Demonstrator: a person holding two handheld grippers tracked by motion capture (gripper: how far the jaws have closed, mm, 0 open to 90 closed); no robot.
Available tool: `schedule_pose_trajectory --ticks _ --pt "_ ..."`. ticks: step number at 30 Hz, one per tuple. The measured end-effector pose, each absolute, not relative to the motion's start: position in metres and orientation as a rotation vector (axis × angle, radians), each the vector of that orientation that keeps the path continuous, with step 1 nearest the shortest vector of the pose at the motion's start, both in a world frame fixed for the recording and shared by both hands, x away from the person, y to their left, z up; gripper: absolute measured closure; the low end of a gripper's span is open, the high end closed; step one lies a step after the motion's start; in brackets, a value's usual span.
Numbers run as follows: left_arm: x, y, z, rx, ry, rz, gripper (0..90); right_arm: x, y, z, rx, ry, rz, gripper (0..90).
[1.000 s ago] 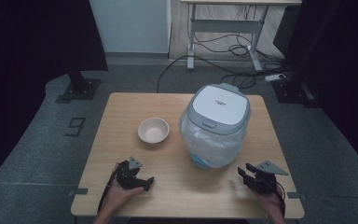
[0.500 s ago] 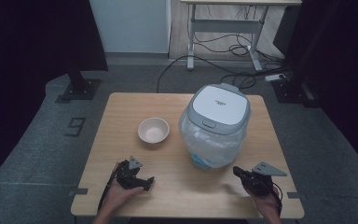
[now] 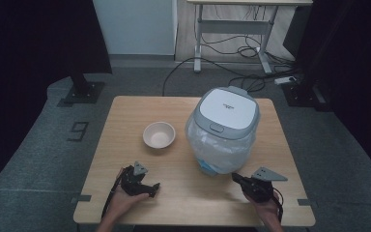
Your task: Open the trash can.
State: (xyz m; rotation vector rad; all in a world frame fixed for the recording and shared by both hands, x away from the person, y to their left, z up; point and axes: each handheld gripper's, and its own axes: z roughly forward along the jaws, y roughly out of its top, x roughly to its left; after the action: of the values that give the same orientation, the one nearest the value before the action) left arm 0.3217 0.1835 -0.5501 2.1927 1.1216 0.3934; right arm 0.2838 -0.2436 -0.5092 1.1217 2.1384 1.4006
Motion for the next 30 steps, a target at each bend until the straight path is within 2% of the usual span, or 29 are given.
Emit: schedule_pose_trajectory --ticks 30 --pt "0.323 0.183 -0.55 2.194 1.119 0.392 0.0 0.314 -0.196 -0.522 1.075 2.232 1.432 89.3"
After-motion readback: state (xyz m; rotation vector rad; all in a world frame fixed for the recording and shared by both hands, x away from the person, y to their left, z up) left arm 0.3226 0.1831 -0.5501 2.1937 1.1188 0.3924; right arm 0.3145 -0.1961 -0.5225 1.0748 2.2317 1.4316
